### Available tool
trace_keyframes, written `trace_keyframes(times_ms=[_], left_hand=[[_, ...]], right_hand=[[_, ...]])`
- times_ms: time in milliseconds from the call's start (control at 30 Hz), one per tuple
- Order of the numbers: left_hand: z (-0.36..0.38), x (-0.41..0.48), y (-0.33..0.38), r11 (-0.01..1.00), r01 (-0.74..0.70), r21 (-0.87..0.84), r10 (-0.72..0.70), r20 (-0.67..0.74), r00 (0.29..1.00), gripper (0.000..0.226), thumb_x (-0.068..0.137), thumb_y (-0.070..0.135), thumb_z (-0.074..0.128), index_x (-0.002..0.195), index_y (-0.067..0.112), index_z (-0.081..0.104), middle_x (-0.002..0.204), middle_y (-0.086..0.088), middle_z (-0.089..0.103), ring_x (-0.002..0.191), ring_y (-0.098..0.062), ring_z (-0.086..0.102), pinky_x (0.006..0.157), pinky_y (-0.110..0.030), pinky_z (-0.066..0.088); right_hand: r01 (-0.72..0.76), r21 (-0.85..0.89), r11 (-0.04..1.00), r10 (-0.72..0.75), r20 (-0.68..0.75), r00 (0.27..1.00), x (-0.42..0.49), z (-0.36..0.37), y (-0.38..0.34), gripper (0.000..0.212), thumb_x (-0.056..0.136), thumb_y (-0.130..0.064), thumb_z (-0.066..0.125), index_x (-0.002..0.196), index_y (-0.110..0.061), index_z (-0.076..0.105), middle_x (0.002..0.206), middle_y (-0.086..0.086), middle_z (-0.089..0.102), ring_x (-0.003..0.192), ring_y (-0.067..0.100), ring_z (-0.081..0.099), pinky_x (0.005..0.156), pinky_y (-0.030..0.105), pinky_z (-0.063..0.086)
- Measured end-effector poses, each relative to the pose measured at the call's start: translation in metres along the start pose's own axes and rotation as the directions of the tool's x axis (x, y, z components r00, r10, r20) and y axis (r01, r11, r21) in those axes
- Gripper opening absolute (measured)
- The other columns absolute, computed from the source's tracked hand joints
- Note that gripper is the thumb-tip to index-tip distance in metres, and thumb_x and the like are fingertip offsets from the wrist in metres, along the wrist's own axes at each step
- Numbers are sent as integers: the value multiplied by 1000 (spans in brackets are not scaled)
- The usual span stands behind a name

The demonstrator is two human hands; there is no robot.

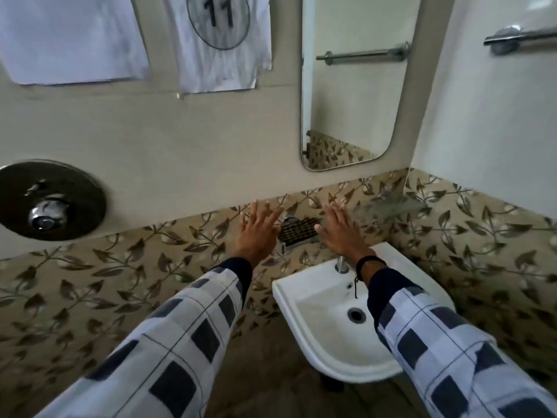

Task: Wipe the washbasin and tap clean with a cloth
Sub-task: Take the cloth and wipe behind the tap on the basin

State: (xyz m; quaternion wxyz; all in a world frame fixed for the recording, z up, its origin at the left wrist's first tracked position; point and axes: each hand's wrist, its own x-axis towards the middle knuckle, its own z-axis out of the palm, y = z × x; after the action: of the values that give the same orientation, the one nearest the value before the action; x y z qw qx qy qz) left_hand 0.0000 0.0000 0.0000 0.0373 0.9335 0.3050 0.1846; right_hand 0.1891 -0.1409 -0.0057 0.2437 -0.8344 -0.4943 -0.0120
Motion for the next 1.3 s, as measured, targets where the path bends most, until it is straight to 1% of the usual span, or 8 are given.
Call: trace_keyframes(times_ms=[133, 267, 433, 700, 800, 900, 1233, 1300], left_hand=[[26, 15, 3, 996, 82, -43, -81, 32, 996, 50, 101, 22, 44, 150, 24, 38, 160, -5, 34, 153, -31, 15, 124, -54, 14], [43, 32, 10, 971, 224, -86, -227, -33, 973, 25, 97, 30, 52, 113, 19, 68, 117, -7, 67, 111, -29, 59, 98, -43, 45], [61, 46, 9, 918, 355, -178, -352, 51, 935, 28, 92, 39, 61, 106, 18, 71, 100, -7, 72, 94, -28, 66, 82, -39, 54], [65, 57, 14, 787, 350, -508, -402, 8, 916, 39, 84, 0, 56, 118, 17, 55, 105, -13, 70, 94, -33, 67, 72, -36, 55], [56, 61, 22, 622, 275, -733, -370, 34, 928, 45, 86, -10, 51, 124, 14, 49, 95, -2, 65, 80, -13, 63, 52, -15, 48], [47, 68, 34, 517, 157, -842, -277, 10, 961, 46, 89, -12, 52, 123, 18, 51, 100, -1, 64, 92, -13, 63, 67, -17, 52], [52, 68, 82, 578, -174, -797, 281, -5, 960, 37, 87, -14, 59, 114, 11, 63, 99, 5, 60, 84, -11, 62, 80, -25, 51], [65, 61, 86, 565, -196, -802, 367, 31, 930, 35, 86, -16, 59, 114, 5, 64, 97, 7, 61, 93, -15, 61, 81, -21, 48]], right_hand=[[-2, -50, 999, 9, 143, 990, 13, 23, 15, 61, 106, -47, 35, 158, -20, 19, 167, 2, 8, 154, 29, 6, 117, 58, 24], [-20, -47, 999, 28, 178, 984, 28, 39, 15, 58, 106, -48, 34, 157, -22, 25, 168, 3, 9, 155, 27, 3, 120, 55, 21], [-101, 12, 995, 97, 175, 980, 38, 56, 21, 49, 104, -44, 45, 145, -17, 46, 151, 18, 40, 140, 35, 37, 109, 47, 37], [-215, 297, 930, 236, -35, 971, 46, 63, 11, 8, 90, -18, 67, 94, -20, 61, 109, 7, 64, 102, 29, 60, 86, 39, 53], [-234, 380, 895, 291, -98, 952, 42, 60, 5, 21, 88, -8, 59, 105, -21, 58, 108, 3, 65, 94, 25, 63, 70, 30, 48], [-257, 480, 838, 333, -78, 940, 36, 61, 5, 38, 89, -12, 59, 124, -23, 53, 118, 5, 65, 94, 24, 64, 69, 31, 49], [-237, 643, 729, 325, -19, 946, -16, 61, 36, 69, 60, -16, 82, 125, -25, 60, 130, 4, 53, 107, 29, 61, 80, 44, 58], [-244, 692, 680, 269, 73, 960, -36, 61, 44, 63, 68, -1, 81, 125, -17, 60, 110, 1, 66, 93, 14, 68, 68, 24, 56]])
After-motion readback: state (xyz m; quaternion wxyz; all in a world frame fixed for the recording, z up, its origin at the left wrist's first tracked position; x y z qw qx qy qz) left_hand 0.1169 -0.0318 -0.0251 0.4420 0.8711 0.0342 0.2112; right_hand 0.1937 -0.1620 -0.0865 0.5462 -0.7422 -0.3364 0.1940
